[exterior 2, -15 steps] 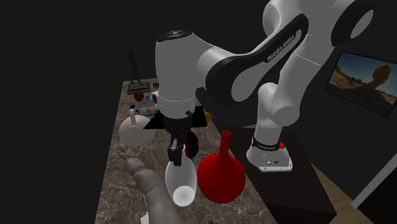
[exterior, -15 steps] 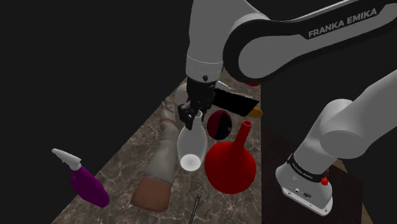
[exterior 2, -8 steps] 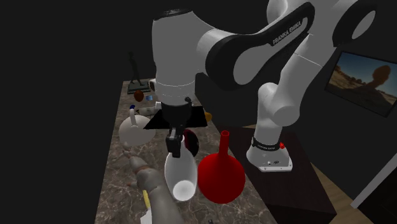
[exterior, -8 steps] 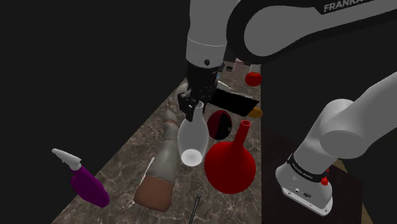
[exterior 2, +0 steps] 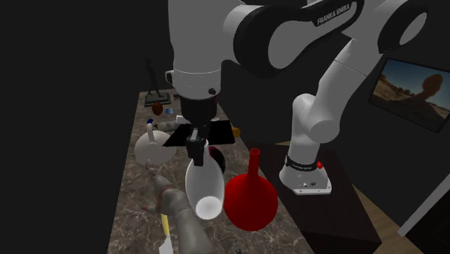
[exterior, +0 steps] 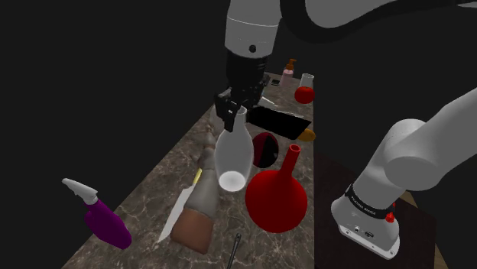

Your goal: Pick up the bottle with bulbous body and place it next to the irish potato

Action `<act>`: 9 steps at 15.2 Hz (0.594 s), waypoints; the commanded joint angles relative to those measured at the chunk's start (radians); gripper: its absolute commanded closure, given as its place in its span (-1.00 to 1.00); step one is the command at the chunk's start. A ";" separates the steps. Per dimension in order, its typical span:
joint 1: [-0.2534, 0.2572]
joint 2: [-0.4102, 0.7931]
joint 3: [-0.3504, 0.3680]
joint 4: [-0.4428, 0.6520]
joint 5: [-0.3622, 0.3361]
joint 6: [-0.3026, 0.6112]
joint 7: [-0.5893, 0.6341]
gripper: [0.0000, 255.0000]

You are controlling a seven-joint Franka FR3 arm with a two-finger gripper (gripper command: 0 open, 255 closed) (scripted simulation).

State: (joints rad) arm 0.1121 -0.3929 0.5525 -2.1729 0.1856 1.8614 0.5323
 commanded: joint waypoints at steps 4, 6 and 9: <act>-0.003 -0.003 -0.011 0.064 -0.005 -0.066 -0.001 1.00; -0.005 -0.002 -0.014 0.091 -0.007 -0.093 0.000 1.00; -0.007 0.001 -0.018 0.134 -0.011 -0.133 0.001 1.00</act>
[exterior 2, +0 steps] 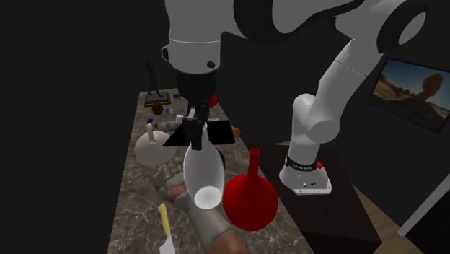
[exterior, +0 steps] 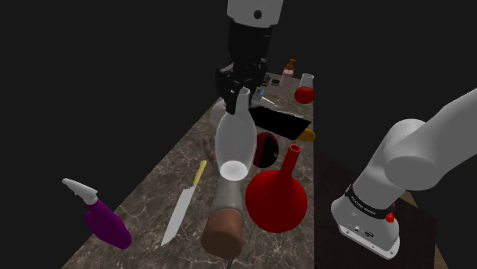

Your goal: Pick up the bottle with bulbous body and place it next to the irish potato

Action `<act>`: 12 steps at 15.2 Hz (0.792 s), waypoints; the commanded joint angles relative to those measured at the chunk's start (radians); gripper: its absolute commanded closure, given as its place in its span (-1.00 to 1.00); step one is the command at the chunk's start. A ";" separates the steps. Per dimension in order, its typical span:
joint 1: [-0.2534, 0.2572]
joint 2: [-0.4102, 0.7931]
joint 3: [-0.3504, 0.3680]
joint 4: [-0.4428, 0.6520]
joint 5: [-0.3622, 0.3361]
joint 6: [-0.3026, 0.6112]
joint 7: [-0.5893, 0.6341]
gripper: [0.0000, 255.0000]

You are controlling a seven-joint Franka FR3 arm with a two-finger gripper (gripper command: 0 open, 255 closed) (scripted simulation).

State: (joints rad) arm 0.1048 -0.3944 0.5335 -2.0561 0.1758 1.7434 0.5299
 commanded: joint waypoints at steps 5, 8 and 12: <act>-0.005 0.012 -0.005 0.092 -0.009 -0.081 0.007 1.00; -0.008 0.021 -0.007 0.140 -0.014 -0.120 0.010 1.00; -0.012 0.036 -0.008 0.207 -0.022 -0.173 0.016 1.00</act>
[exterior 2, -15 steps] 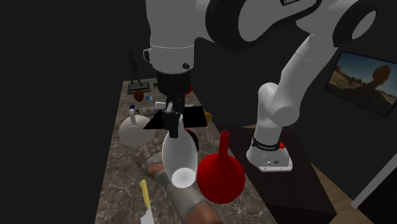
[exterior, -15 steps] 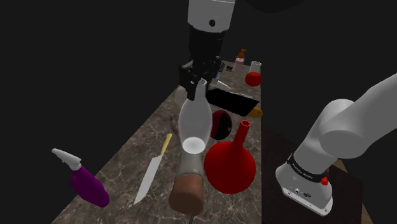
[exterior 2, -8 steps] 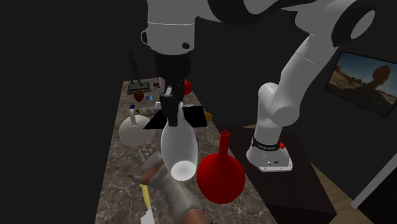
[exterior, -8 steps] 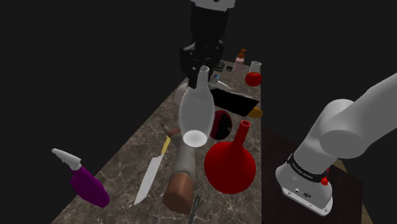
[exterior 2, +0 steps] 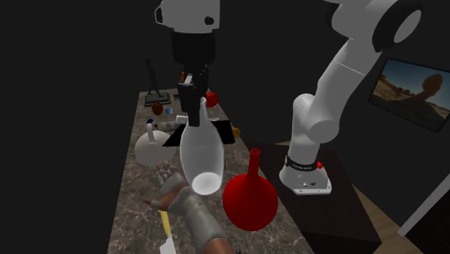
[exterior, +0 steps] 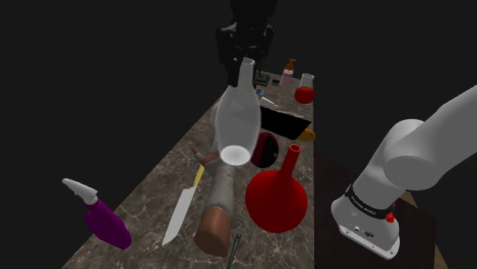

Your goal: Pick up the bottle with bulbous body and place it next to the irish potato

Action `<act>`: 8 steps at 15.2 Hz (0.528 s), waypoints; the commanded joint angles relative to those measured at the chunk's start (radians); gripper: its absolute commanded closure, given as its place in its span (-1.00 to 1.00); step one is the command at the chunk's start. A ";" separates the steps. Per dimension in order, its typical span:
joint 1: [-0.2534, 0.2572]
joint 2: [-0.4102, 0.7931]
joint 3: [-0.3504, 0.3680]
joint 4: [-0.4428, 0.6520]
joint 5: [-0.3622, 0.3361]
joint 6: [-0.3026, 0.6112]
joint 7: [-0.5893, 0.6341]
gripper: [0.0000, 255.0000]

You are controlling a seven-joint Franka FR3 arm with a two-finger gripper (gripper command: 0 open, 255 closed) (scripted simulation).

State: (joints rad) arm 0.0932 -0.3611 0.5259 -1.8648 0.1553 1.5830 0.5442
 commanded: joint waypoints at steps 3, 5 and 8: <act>-0.004 0.017 0.000 0.069 -0.008 -0.053 0.006 1.00; -0.006 0.028 0.001 0.106 -0.013 -0.080 0.010 1.00; -0.010 0.046 0.003 0.164 -0.021 -0.121 0.017 1.00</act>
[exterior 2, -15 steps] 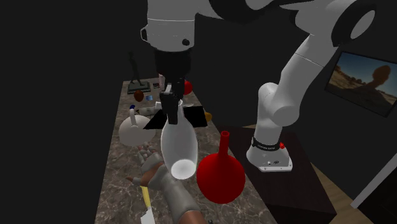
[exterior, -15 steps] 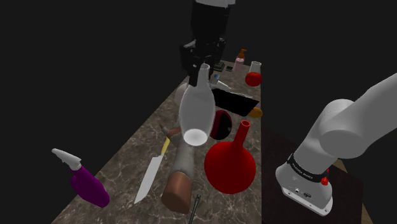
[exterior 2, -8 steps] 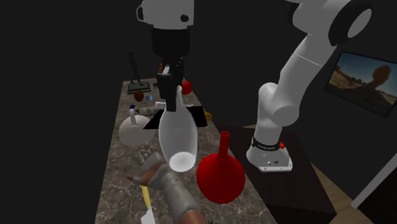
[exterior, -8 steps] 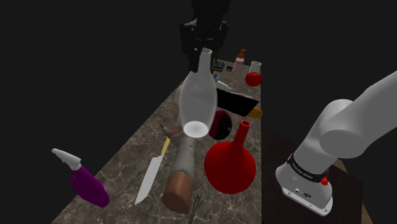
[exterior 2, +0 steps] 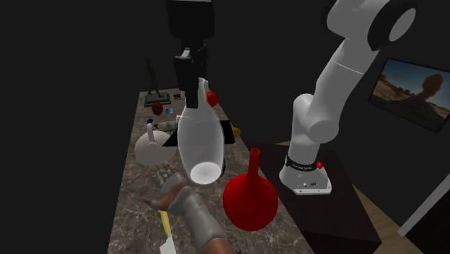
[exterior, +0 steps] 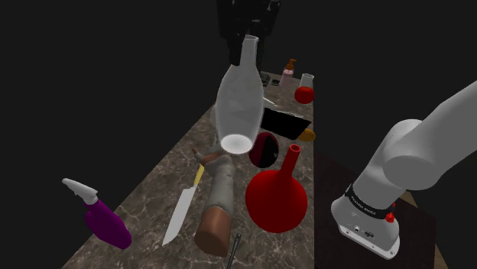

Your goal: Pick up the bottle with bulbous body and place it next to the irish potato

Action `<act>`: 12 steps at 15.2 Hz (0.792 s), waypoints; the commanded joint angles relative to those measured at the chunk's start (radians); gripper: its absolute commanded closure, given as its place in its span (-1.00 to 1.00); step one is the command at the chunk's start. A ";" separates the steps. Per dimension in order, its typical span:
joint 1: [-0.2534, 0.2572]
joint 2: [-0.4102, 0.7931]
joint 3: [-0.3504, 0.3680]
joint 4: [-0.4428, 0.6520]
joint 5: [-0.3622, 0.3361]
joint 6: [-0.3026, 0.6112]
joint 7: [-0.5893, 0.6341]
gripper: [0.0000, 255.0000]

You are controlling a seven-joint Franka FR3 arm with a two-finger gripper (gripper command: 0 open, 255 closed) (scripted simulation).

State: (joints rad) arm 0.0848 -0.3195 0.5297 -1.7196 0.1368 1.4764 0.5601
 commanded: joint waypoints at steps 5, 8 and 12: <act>-0.006 0.042 0.007 0.123 -0.018 -0.085 0.014 1.00; -0.008 0.069 0.014 0.191 -0.029 -0.129 0.025 1.00; -0.010 0.106 0.026 0.279 -0.045 -0.183 0.039 1.00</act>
State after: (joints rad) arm 0.0759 -0.2225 0.5539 -1.4623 0.0956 1.3066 0.5970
